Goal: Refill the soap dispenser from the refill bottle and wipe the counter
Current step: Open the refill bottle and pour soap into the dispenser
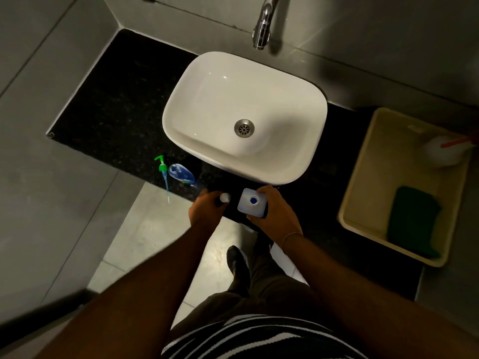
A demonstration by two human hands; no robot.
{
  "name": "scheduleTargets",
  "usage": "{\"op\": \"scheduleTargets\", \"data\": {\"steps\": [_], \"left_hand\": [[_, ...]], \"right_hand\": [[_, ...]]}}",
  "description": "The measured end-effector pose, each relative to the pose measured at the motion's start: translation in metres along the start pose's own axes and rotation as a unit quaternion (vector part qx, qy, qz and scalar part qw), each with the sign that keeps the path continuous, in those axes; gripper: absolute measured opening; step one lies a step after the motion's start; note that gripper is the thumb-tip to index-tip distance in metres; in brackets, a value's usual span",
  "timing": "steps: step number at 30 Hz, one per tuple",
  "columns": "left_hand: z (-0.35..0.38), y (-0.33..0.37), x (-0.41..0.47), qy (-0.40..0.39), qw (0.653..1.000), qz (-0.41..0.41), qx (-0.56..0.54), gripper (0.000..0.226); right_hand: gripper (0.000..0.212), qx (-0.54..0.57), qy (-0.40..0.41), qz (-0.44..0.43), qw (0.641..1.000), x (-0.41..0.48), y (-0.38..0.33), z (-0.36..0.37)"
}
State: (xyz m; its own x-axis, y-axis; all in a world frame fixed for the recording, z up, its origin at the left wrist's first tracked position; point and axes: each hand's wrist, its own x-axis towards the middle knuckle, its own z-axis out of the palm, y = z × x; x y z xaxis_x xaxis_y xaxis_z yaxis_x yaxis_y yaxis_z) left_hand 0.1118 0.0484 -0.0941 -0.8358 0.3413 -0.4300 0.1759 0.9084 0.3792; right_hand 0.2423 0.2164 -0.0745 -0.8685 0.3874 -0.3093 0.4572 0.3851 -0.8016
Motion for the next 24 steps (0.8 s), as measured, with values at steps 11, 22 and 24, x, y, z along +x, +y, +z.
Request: {"op": "scheduleTargets", "data": {"steps": [11,22,24], "left_hand": [[0.009,-0.006,-0.012,0.068,0.993,-0.073,-0.056,0.062],[-0.032,-0.03,0.02,0.267,0.876,-0.211,-0.341,0.118],[-0.036,-0.029,0.033,0.24,0.874,-0.189,-0.378,0.112]], "right_hand": [[0.074,0.079,-0.015,0.078,0.994,0.012,0.017,0.015],[0.058,0.071,-0.036,0.087,0.993,0.011,0.009,0.016],[0.056,0.086,-0.031,0.096,0.991,0.007,0.004,0.012]]}}
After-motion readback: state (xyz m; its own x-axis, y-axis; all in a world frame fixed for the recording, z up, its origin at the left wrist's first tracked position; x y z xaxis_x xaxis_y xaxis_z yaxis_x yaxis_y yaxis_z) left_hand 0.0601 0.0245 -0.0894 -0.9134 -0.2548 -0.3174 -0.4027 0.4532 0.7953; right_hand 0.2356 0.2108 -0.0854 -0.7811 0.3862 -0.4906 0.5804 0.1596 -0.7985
